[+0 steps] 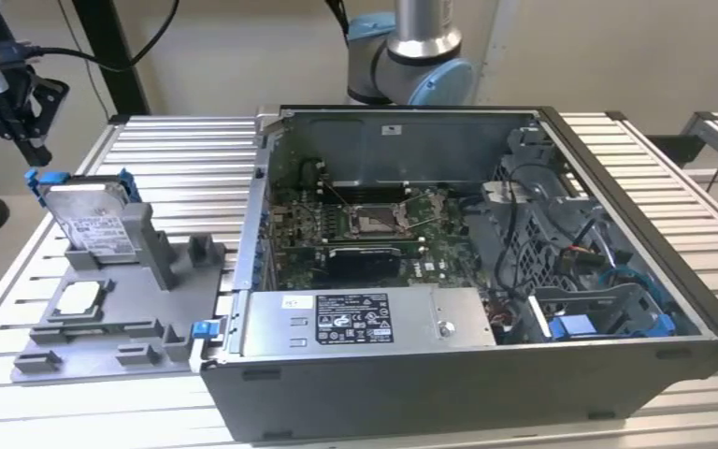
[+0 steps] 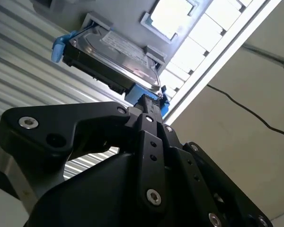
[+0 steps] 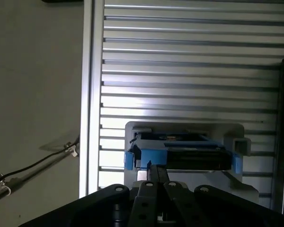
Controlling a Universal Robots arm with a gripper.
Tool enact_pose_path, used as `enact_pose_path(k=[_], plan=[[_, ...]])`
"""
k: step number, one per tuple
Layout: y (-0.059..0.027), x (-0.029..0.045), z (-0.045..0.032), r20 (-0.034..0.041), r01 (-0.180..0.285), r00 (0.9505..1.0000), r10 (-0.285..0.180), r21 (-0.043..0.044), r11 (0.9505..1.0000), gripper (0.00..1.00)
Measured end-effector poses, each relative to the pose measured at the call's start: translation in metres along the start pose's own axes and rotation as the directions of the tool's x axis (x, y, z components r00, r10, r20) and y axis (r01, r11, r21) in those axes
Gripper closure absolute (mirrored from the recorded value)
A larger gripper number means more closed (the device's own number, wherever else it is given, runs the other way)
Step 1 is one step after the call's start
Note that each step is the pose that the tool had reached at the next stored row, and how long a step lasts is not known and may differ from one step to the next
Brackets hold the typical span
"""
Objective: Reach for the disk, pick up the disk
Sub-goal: 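Reach for the disk, then pick up the disk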
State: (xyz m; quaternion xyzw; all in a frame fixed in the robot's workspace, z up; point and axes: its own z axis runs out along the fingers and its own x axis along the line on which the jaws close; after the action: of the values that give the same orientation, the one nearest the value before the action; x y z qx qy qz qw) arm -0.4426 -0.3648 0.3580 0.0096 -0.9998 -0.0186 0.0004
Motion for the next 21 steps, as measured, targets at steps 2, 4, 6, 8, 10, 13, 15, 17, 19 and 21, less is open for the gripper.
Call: enact_pose_path(k=[2,4,6,8,10,13,15,17,19,21], plan=[[0.0000,0.0001,0.0000,0.0000,0.000,1.0000,0.000,0.0000,1.0000,1.00],[0.0000,0.0001,0.0000,0.0000,0.000,1.0000,0.000,0.0000,1.0000,1.00],[0.0000,0.0001,0.0000,-0.0002,0.006,1.0000,-0.006,0.0001,1.0000,1.00],[0.0000,0.0002,0.0000,-0.0010,0.024,0.9997,-0.024,0.0001,0.9997,1.00],[0.0001,0.0002,0.0001,-0.0018,0.052,0.9987,-0.052,0.0000,0.9987,1.00],[0.0001,0.0001,0.0000,-0.0036,0.096,0.9953,-0.096,-0.0001,0.9953,1.00],[0.0001,0.0001,0.0000,-0.0048,0.128,0.9918,-0.128,-0.0002,0.9918,1.00],[0.0001,0.0001,0.0000,-0.0059,0.160,0.9871,-0.160,-0.0004,0.9871,1.00],[0.0001,0.0001,0.0000,-0.0073,0.196,0.9805,-0.196,-0.0006,0.9805,1.00],[0.0001,0.0001,0.0000,-0.0086,0.232,0.9728,-0.232,-0.0008,0.9728,1.00]])
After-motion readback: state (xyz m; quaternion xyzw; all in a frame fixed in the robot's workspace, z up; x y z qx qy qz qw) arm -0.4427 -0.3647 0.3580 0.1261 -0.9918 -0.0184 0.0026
